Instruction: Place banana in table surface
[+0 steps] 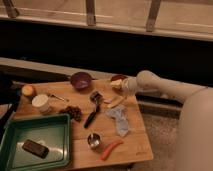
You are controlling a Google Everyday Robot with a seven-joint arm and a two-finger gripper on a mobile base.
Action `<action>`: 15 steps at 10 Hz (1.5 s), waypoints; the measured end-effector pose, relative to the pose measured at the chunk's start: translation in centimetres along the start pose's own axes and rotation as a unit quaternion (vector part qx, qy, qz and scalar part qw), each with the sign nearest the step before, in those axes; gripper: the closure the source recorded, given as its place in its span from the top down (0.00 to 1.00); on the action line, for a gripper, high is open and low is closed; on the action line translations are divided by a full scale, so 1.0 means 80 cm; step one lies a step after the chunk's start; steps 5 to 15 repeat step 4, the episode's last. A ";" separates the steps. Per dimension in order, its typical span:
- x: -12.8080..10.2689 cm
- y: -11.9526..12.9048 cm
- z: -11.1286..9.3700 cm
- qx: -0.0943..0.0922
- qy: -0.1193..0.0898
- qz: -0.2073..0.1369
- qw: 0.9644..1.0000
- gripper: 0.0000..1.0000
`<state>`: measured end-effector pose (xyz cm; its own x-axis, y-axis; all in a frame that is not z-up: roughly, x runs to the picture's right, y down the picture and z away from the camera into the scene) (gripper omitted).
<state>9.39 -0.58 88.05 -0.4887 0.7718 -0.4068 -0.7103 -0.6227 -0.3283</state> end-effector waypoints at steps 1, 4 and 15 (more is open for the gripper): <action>0.000 0.015 -0.007 0.008 -0.005 -0.023 1.000 0.80; -0.001 0.016 -0.012 0.012 -0.007 -0.028 1.000 0.80; -0.001 0.016 -0.012 0.012 -0.007 -0.028 1.000 0.80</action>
